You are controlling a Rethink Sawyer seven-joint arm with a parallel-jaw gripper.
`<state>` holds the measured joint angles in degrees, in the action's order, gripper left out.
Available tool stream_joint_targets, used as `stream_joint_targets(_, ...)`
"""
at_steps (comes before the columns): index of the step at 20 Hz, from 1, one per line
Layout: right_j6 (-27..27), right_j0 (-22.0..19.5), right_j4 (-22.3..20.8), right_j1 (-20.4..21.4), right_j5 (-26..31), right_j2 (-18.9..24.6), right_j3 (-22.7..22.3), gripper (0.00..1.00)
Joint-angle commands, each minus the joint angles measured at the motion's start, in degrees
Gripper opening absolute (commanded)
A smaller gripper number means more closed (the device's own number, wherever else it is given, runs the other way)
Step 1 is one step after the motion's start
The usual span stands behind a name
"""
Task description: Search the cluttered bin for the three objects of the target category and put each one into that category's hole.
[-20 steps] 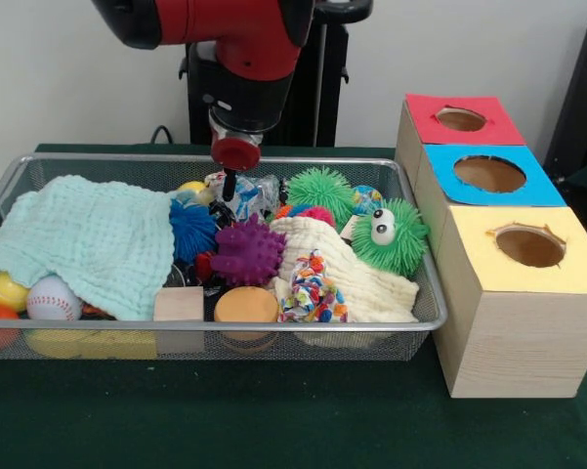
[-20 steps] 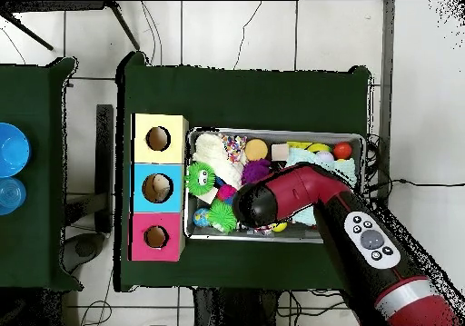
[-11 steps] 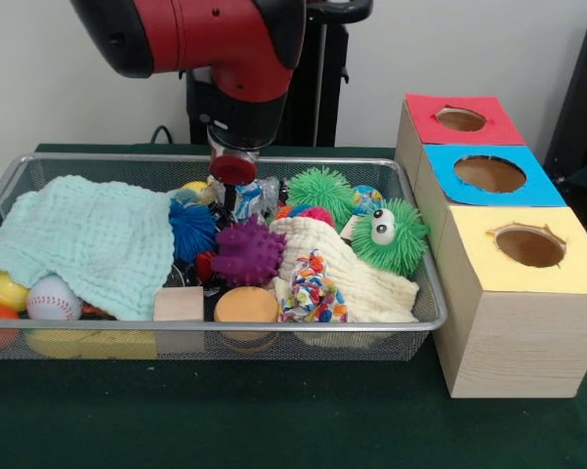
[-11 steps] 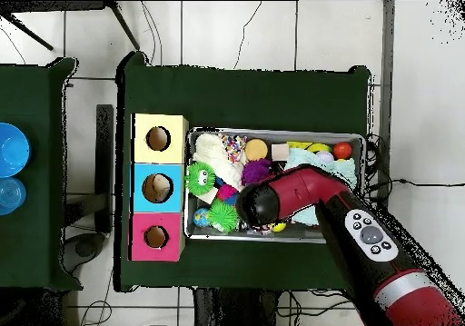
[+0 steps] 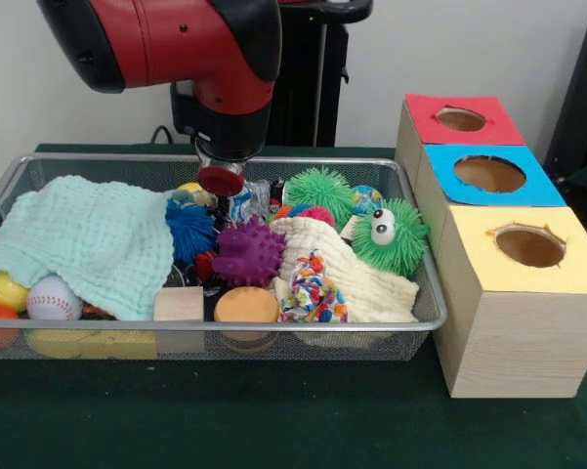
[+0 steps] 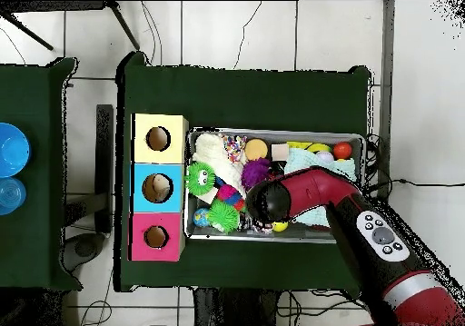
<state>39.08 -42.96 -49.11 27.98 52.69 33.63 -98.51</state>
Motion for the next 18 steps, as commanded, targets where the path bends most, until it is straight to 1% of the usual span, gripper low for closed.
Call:
stream_joint_targets(1, -4.3, -1.4, -2.9, -6.9, -2.6, -1.9, 1.2, 0.0)
stream_joint_targets(4, -4.3, -1.4, -2.4, -6.8, -2.2, -1.4, 1.0, 0.0)
stream_joint_targets(13, -4.7, -2.6, -1.4, -7.1, -3.7, -0.1, 0.2, 0.0)
stream_joint_targets(16, -3.2, -2.7, 1.2, -4.7, -3.4, 1.4, -1.3, 0.0)
stream_joint_targets(18, -4.2, -3.9, 5.3, -0.7, -1.1, 4.2, -3.6, 0.0)
